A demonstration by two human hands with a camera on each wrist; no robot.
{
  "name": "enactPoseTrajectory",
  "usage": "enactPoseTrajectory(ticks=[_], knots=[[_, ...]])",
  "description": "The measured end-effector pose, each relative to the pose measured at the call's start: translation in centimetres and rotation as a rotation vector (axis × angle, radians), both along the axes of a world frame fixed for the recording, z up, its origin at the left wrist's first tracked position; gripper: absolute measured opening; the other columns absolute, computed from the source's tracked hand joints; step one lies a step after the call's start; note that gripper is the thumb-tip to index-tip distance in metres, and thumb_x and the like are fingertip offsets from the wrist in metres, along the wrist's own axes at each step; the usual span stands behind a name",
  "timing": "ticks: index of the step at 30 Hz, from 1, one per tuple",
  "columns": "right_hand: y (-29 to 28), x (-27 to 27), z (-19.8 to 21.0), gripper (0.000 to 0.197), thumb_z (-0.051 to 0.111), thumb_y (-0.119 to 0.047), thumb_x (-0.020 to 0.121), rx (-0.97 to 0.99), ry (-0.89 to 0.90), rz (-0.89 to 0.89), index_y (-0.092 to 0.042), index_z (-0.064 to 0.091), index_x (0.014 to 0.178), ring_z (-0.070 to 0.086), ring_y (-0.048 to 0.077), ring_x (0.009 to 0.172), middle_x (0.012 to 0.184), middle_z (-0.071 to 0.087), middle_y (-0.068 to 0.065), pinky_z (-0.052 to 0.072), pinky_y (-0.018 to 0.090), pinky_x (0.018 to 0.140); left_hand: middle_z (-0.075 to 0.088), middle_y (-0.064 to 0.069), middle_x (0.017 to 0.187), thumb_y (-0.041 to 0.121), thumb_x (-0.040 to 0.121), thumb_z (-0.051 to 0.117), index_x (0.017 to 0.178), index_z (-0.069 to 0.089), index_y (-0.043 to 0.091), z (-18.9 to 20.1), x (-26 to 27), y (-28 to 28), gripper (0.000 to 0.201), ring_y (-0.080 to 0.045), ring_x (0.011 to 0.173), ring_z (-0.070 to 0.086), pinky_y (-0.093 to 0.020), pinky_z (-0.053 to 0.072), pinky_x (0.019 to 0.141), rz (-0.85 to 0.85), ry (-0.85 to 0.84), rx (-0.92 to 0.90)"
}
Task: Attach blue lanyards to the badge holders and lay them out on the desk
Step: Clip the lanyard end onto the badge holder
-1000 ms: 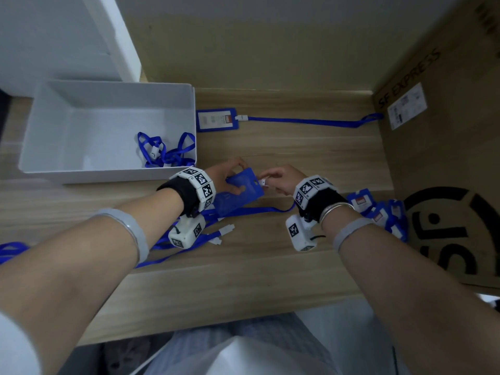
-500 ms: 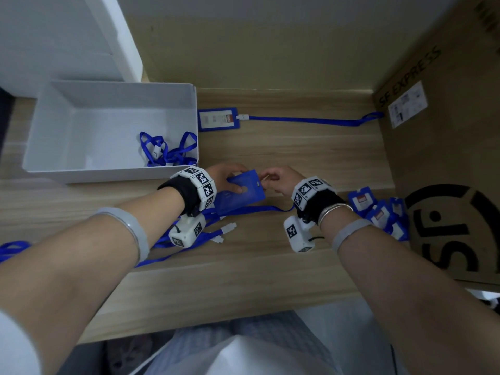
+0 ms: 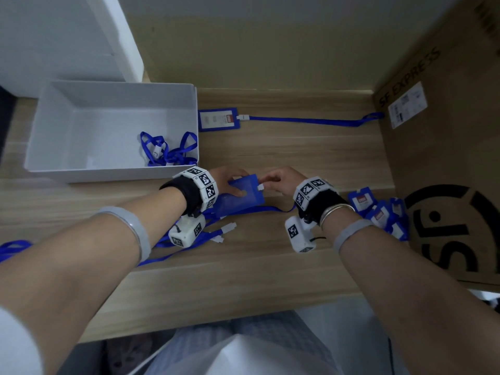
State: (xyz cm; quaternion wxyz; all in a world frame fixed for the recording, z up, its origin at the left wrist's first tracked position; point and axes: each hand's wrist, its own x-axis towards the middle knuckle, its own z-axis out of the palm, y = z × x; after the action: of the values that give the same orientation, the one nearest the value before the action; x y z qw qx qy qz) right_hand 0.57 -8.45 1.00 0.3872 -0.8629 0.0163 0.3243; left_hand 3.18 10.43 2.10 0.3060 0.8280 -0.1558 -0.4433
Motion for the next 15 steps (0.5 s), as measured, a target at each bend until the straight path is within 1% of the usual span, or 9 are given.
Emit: enactPoseTrajectory(ticks=[1, 2, 4, 5, 7, 8, 10, 12, 15], knots=[[0.03, -0.01, 0.07, 0.028, 0.055, -0.015, 0.094, -0.025, -0.006, -0.008, -0.007, 0.063, 0.119, 0.052, -0.001, 0.076, 0.09, 0.064, -0.007, 0.036, -0.001, 0.062, 0.044, -0.01, 0.143, 0.01, 0.089, 0.059, 0.14, 0.037, 0.009, -0.03, 0.02, -0.04, 0.055, -0.026, 0.132, 0.042, -0.028, 0.036, 0.102, -0.002, -0.002, 0.002], [0.05, -0.02, 0.02, 0.027, 0.053, -0.015, 0.095, -0.029, 0.002, -0.031, -0.007, 0.064, 0.118, 0.048, 0.001, 0.069, 0.082, 0.059, -0.007, 0.036, 0.0, 0.054, 0.044, -0.01, 0.143, 0.011, 0.089, 0.059, 0.14, 0.037, 0.009, -0.03, 0.04, -0.06, 0.055, -0.026, 0.132, 0.042, -0.028, 0.035, 0.103, -0.01, -0.003, 0.006], [0.12, 0.01, -0.09, 0.026, 0.049, -0.017, 0.096, 0.023, 0.055, -0.114, -0.008, 0.065, 0.115, 0.042, 0.009, 0.062, 0.072, 0.053, -0.002, 0.037, 0.015, 0.052, 0.043, -0.009, 0.144, 0.014, 0.09, 0.059, 0.141, 0.036, 0.01, -0.03, 0.09, -0.12, 0.057, -0.026, 0.133, 0.04, -0.029, 0.034, 0.105, -0.027, -0.006, 0.026], [0.19, -0.01, -0.05, 0.027, 0.048, -0.018, 0.097, 0.065, 0.091, -0.178, -0.007, 0.065, 0.114, 0.038, 0.011, 0.058, 0.065, 0.051, -0.003, 0.032, 0.02, 0.051, 0.042, -0.008, 0.145, 0.015, 0.09, 0.059, 0.142, 0.035, 0.01, -0.05, 0.14, -0.19, 0.057, -0.026, 0.134, 0.039, -0.03, 0.034, 0.105, -0.034, -0.007, 0.035], [0.32, -0.09, 0.15, 0.032, 0.047, -0.025, 0.097, 0.12, 0.156, -0.293, -0.006, 0.064, 0.115, 0.033, 0.01, 0.055, 0.056, 0.05, -0.01, 0.026, 0.021, 0.051, 0.04, -0.007, 0.146, 0.016, 0.09, 0.059, 0.142, 0.034, 0.011, -0.08, 0.23, -0.37, 0.058, -0.026, 0.135, 0.038, -0.03, 0.033, 0.106, -0.049, -0.006, 0.041], [0.33, -0.15, 0.17, 0.034, 0.049, -0.03, 0.096, 0.121, 0.17, -0.312, -0.008, 0.063, 0.117, 0.037, 0.009, 0.058, 0.062, 0.052, -0.011, 0.028, 0.021, 0.052, 0.041, -0.007, 0.146, 0.017, 0.09, 0.059, 0.142, 0.034, 0.012, -0.09, 0.25, -0.47, 0.058, -0.026, 0.134, 0.039, -0.031, 0.033, 0.107, -0.058, -0.004, 0.046], [0.26, -0.26, 0.33, 0.035, 0.056, -0.035, 0.091, 0.08, 0.15, -0.247, -0.012, 0.064, 0.117, 0.046, 0.007, 0.068, 0.076, 0.054, -0.011, 0.036, 0.02, 0.057, 0.041, -0.007, 0.146, 0.018, 0.09, 0.058, 0.142, 0.034, 0.012, -0.28, 0.34, -0.59, 0.058, -0.026, 0.134, 0.04, -0.031, 0.033, 0.107, -0.075, 0.002, 0.058], [0.07, -0.34, 0.37, 0.031, 0.061, -0.029, 0.089, 0.027, 0.111, -0.153, -0.012, 0.067, 0.114, 0.048, 0.009, 0.072, 0.077, 0.057, -0.009, 0.038, 0.019, 0.059, 0.042, -0.008, 0.146, 0.019, 0.09, 0.058, 0.142, 0.034, 0.013, -0.31, 0.37, -0.65, 0.057, -0.025, 0.133, 0.04, -0.031, 0.033, 0.107, -0.091, -0.006, 0.071], [-0.16, -0.31, 0.27, 0.029, 0.063, -0.022, 0.088, -0.028, 0.091, -0.118, -0.009, 0.067, 0.114, 0.05, 0.009, 0.075, 0.082, 0.06, -0.003, 0.039, 0.016, 0.059, 0.041, -0.008, 0.146, 0.017, 0.09, 0.058, 0.142, 0.033, 0.011, -0.56, 0.4, -0.67, 0.058, -0.024, 0.133, 0.04, -0.029, 0.032, 0.108, -0.098, -0.036, 0.089]])
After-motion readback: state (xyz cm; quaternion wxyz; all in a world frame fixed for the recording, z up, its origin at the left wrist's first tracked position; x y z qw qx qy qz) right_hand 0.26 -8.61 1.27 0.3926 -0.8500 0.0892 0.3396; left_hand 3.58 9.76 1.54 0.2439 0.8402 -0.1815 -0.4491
